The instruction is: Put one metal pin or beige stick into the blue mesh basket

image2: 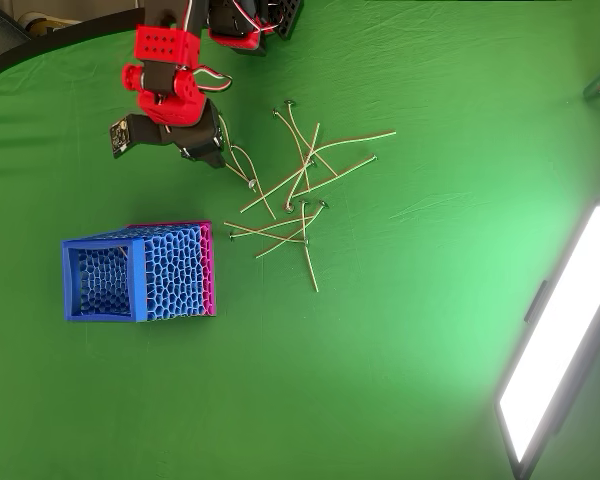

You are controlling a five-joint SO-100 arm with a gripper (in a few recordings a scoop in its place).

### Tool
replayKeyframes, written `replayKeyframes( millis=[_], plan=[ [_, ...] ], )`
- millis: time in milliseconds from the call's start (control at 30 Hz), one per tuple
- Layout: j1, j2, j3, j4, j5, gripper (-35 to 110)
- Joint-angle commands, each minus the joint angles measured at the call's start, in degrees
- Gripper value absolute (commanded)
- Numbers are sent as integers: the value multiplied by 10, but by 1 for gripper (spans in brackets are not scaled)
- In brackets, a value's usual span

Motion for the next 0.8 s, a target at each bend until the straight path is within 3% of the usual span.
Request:
replayKeyframes(
  millis=[0,467,767],
  plan=[
    [-5,-11,-19,-17,-59,17],
    [-11,-79,-5,-118,-272,18],
    [-36,-83,43,-174,-310,19]
  ],
)
